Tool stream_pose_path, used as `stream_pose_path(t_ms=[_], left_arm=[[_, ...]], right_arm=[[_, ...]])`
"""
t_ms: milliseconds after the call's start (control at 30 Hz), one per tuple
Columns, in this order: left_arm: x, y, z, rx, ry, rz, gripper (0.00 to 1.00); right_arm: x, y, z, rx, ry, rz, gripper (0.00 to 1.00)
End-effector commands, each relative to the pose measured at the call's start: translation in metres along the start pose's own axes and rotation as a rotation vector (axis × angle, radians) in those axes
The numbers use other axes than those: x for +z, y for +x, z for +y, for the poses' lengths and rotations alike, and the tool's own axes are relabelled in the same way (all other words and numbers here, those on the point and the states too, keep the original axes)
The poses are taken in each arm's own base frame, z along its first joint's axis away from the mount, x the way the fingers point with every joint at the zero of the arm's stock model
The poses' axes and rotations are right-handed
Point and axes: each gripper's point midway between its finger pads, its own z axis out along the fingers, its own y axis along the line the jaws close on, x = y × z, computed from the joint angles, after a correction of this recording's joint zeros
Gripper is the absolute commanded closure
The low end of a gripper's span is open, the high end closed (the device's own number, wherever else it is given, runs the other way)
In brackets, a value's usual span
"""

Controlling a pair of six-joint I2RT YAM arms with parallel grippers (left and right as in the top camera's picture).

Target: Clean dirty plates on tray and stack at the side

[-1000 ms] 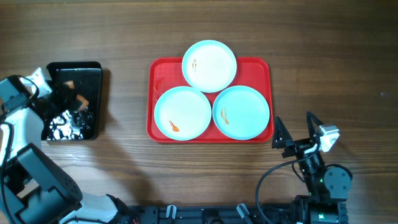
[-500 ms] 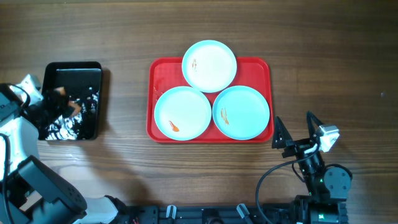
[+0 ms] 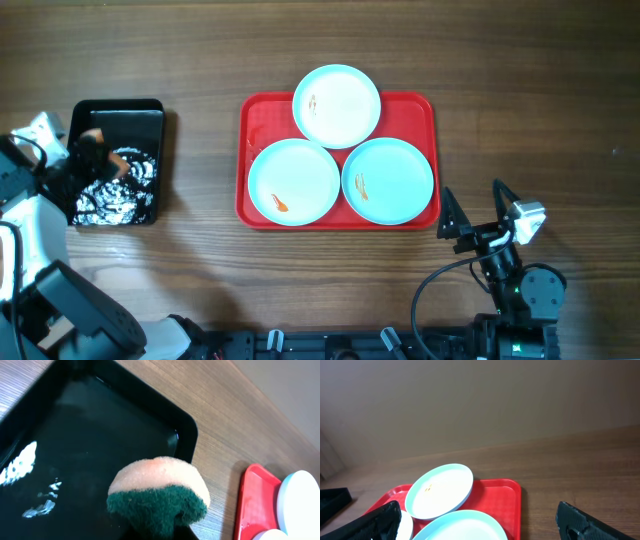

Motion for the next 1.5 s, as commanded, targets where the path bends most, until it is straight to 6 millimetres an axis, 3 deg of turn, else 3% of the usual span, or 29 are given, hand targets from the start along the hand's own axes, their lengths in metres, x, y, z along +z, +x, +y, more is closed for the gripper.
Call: stream_pose_path(t_ms=[0,67,200,600,967,1467], left_arm=[[-0.011,-0.017,-0.063,0.107,0.377,-0.076,0.96],[-0.023,-0.027,-0.084,0.134,0.498,-0.111,0.96],[-0.03,-0.04,-0.092,0.086,0.525,-0.139,0.96],[-0.033,-0.044,-0.087,0.091,0.515,-0.157,0.96],[-0.039,-0.051,-0.069,0.067,0.478,-0.188,0.96],[-0.04,-0.051,-0.068,0.064,0.477,-0.188,0.96]], right_arm=[[0.0,0.0,0.001,0.006,-0.008,-0.001,0.0],[0.0,0.0,0.001,0.006,-0.008,-0.001,0.0],[0.0,0.0,0.001,0.006,-0.008,-0.001,0.0],[0.0,0.0,0.001,0.006,-0.008,-0.001,0.0],[0.0,0.0,0.001,0.007,-0.008,-0.001,0.0],[0.0,0.0,0.001,0.006,-0.008,-0.001,0.0]])
